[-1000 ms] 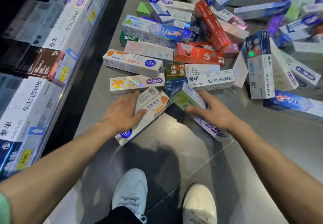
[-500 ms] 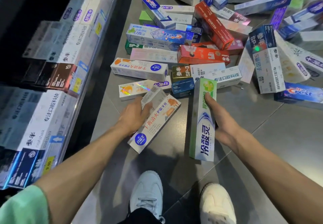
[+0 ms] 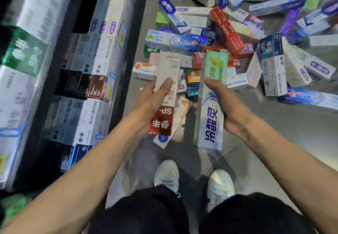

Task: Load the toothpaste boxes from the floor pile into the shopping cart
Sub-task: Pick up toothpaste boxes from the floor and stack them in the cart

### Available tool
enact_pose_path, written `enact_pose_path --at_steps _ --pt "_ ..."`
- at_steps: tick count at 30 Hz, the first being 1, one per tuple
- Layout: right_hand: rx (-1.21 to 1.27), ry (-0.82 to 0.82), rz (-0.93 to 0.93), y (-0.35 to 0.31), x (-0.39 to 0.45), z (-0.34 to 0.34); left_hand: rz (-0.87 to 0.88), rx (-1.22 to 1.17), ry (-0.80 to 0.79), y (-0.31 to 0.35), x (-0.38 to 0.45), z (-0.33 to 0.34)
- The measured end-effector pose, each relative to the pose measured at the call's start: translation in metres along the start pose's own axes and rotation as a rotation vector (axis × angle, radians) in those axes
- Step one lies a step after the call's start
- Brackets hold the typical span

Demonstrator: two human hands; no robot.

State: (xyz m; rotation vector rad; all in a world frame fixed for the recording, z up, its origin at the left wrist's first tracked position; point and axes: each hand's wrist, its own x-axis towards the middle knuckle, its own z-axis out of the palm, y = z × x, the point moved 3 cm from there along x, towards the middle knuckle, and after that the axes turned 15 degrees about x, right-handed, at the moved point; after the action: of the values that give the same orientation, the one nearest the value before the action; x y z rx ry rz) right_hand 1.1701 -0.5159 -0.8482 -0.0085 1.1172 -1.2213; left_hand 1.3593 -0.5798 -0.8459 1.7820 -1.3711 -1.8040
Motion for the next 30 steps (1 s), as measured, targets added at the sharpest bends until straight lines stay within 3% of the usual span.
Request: enact_pose_path --at_steps 7,13,17,23,30 --pt "-0.054 -0.006 -0.130 -0.134 -0.137 0.101 0.156 -0.214 -0.120 0.186 -0.150 0.002" --pt "-0.074 0.014 -0.190 -0.274 -0.327 0.195 0.165 -0.225 -0.064 0.361 -0.312 -0.019" --pt "-0.052 0.050 -0.329 -0.349 -0.452 0.237 0.206 -0.153 -0.045 0.449 -0.414 -0.027" --pt "0.079 0.080 -0.461 -0.413 -0.588 0.257 0.303 -0.122 -0.133 0.545 -0.517 -0.001" --pt "0.158 0.143 -0.667 -0.447 -0.678 0.218 0.381 -0.084 -0.281 0.597 -0.584 0.076"
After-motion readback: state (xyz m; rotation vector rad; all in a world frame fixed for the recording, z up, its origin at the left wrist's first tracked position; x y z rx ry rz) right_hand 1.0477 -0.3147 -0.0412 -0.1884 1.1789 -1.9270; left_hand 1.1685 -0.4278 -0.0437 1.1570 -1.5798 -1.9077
